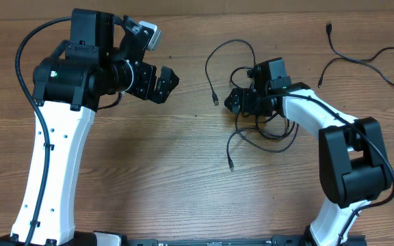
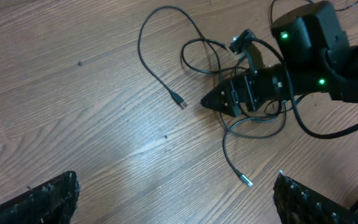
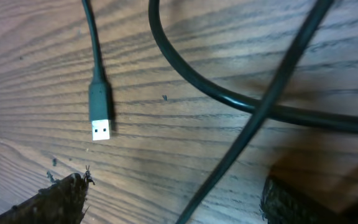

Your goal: Untangle cables

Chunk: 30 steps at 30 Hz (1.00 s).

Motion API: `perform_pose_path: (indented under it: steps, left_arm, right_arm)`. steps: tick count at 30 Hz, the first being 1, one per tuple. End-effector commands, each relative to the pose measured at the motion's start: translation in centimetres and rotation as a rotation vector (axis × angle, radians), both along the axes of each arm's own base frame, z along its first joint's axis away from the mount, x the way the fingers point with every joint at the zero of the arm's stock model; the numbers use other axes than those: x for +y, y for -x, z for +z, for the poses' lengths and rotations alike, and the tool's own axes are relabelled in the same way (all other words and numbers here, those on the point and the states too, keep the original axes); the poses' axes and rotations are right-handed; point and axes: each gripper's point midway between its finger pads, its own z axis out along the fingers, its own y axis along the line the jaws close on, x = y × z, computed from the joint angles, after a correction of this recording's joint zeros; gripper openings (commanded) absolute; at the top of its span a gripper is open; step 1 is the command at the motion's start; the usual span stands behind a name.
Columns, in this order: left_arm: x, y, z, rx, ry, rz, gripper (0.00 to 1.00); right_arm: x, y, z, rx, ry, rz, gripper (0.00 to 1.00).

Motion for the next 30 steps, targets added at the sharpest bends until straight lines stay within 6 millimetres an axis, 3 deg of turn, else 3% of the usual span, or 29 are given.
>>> perform_pose_path:
  steps: [1, 5, 12, 17, 20, 23, 27, 30]
  left_arm:
    - [0.0, 0.2, 1.1, -0.031, 0.004, 0.001, 1.00]
    - [0.0, 0.2, 1.1, -0.031, 0.004, 0.001, 0.99]
    - [0.0, 0.2, 1.1, -0.031, 0.004, 0.001, 1.00]
    - [0.0, 0.2, 1.1, -0.031, 0.004, 0.001, 1.00]
    - [0.0, 0.2, 1.1, -0.031, 0.004, 0.001, 1.00]
    - [0.0, 0.2, 1.1, -0.031, 0.004, 0.001, 1.00]
    - [0.0, 0.2, 1.1, -0.031, 0.004, 0.001, 1.00]
    - [0.0, 0.2, 1.1, -0.031, 0.004, 0.001, 1.00]
  right_arm:
    - [0.3, 0.3, -1.6, 0.025, 0.012, 0.001, 0.84]
    - [0.6, 0.4, -2.7, 0.041, 0.000, 0.008, 0.72]
    - [0.9, 0.3, -2.9, 0.042, -0.016, 0.015, 0.04]
    - [0.5, 0.3, -2.2, 0.060, -0.014, 0.000, 0.04]
    - [-0.4, -0.1, 0.5, 0.069, -0.011, -0.023, 0.04]
    - [-1.6, -0.4, 5.2, 0.042, -0.004, -0.016, 0.04]
    - [-2.1, -0.2, 13.4, -0.058, -0.001, 0.022, 0.04]
    - [-2.4, 0.3, 20.9, -0.197, 0.007, 0.055, 0.04]
